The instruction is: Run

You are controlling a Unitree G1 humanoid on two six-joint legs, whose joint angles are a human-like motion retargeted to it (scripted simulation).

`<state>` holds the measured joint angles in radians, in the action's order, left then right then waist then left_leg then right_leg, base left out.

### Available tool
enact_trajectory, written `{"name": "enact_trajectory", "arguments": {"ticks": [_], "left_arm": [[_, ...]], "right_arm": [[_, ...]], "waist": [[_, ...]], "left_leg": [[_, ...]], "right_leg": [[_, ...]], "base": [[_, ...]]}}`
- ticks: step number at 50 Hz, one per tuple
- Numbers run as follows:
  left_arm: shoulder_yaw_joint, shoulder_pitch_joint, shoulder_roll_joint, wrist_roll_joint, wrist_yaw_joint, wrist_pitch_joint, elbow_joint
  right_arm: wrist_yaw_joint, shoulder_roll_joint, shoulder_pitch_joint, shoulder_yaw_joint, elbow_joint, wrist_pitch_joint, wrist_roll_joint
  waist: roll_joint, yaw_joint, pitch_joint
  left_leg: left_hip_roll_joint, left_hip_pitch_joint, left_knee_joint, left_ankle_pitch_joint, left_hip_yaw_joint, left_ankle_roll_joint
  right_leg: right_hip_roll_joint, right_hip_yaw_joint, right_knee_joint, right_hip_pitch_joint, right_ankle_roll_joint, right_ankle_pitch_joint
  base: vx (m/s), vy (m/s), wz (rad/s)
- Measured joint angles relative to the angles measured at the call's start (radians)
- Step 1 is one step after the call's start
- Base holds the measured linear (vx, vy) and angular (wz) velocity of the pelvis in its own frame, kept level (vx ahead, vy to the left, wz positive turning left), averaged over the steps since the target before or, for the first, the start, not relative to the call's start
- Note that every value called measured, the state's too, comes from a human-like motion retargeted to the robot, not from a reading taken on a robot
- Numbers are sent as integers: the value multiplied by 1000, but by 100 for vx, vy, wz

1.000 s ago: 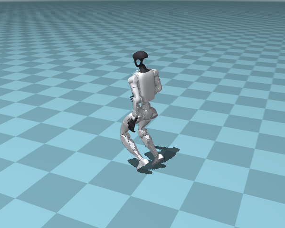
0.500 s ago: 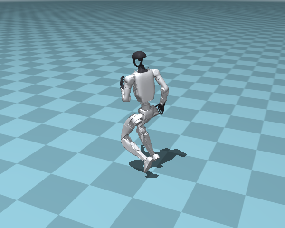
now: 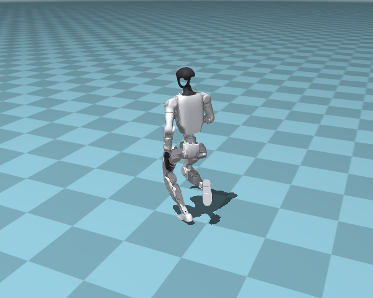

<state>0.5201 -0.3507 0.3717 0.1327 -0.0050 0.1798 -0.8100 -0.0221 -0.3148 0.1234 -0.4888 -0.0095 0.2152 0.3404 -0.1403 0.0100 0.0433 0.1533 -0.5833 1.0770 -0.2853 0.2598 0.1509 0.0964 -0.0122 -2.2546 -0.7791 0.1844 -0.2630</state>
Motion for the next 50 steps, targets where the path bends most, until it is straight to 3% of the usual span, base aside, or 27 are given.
{"name": "enact_trajectory", "arguments": {"ticks": [3,6,8,12,13,15,18,20,22,25,27,30,33,35,37,40,42,45,47,50], "left_arm": [[34,227,0,10,110,-3,30],[22,445,-28,-57,195,30,247],[-18,539,-49,-120,244,63,486],[-97,624,-97,-213,246,129,865],[-101,634,-105,-233,227,141,922],[-85,643,-111,-268,176,159,1008],[-48,632,-84,-315,87,155,1069],[-46,607,-42,-316,42,138,1058],[-65,562,-1,-277,20,113,985],[-118,466,13,-213,25,69,778],[-152,368,1,-213,27,46,619],[-170,184,28,-199,-16,48,441],[-144,25,64,-167,-134,55,308],[-132,-59,66,-164,-197,45,233],[-122,-122,51,-167,-216,32,175],[-105,-156,29,-144,-188,19,105],[-76,-110,37,-95,-152,12,61],[-28,63,53,-23,-60,0,-12],[1,246,50,-7,2,-3,-10],[12,485,13,-58,86,35,209]], "right_arm": [[82,31,-78,69,173,-5,-49],[130,22,-181,134,332,-15,-69],[147,-4,-270,167,386,-19,-65],[127,-43,-462,201,412,-33,-54],[115,-46,-503,206,415,-38,-56],[90,-49,-571,214,420,-46,-58],[70,-57,-595,230,406,-59,-53],[58,-64,-558,234,404,-58,-45],[51,-68,-458,230,424,-56,-38],[49,-69,-202,218,463,-53,-5],[54,-67,-18,204,409,-33,53],[36,-62,160,169,203,-1,151],[-42,-47,197,121,0,7,206],[-91,-33,188,85,-101,4,219],[-120,-16,157,49,-168,2,223],[-137,10,106,1,-197,0,216],[-128,27,67,-9,-178,-8,193],[-100,51,-9,4,-103,-13,114],[-74,51,-70,28,-8,-20,65],[-50,9,-197,89,136,-23,25]], "waist": [[43,-22,37],[97,-62,76],[132,-109,87],[165,-193,64],[170,-200,59],[188,-189,56],[212,-111,70],[199,-46,79],[180,8,99],[145,39,166],[125,45,190],[91,90,160],[66,137,81],[61,145,34],[44,127,4],[-17,62,-22],[-39,18,-35],[-28,-32,-31],[4,-50,3],[70,-94,55]], "left_leg": [[-47,27,69,-307,-10,87],[-87,74,75,-381,-46,101],[-98,143,6,-293,-70,65],[-125,184,-15,191,-123,-114],[-143,170,38,268,-133,-142],[-208,133,210,356,-154,-155],[-361,52,610,378,-227,-95],[-405,-22,882,341,-323,-89],[-368,-127,1131,314,-427,-111],[-185,-339,1409,383,-506,-160],[-117,-474,1436,417,-455,-172],[-171,-537,1222,428,-320,-188],[-248,-449,888,409,-165,-146],[-245,-376,661,406,-75,-119],[-182,-291,424,412,-2,-125],[-23,-144,83,446,44,-151],[35,-68,-12,338,32,-110],[24,-4,17,-95,11,18],[-9,20,67,-294,-11,78],[-45,103,37,-359,-56,90]], "right_leg": [[-80,-72,-245,-210,-2,-115],[-162,-73,-293,-398,-8,-141],[-190,-29,-184,-450,-18,-98],[-150,19,279,-304,-63,50],[-140,0,412,-249,-70,69],[-154,-46,672,-132,-70,88],[-243,-74,989,76,-81,110],[-298,-47,1089,192,-125,226],[-330,-15,1092,263,-214,495],[-336,37,1027,305,-315,843],[-305,49,1011,330,-313,892],[-242,69,1114,390,-264,803],[-211,84,1195,403,-99,452],[-183,68,1152,380,-5,250],[-126,53,1020,357,38,159],[14,45,680,295,29,75],[66,54,380,217,6,83],[27,27,-37,43,-10,84],[-46,-4,-197,-117,-25,24],[-157,0,-240,-351,-36,16]], "base": [[18,8,-61],[21,10,4],[21,13,35],[21,2,11],[15,-11,13],[11,-16,11],[6,-28,-19],[2,-35,-64],[-1,-26,-66],[-2,-8,-14],[7,-7,19],[19,-8,-23],[27,9,-44],[24,22,-54],[22,22,-49],[22,17,-31],[21,13,-40],[17,7,-78],[15,6,-94],[18,11,-37]]}}
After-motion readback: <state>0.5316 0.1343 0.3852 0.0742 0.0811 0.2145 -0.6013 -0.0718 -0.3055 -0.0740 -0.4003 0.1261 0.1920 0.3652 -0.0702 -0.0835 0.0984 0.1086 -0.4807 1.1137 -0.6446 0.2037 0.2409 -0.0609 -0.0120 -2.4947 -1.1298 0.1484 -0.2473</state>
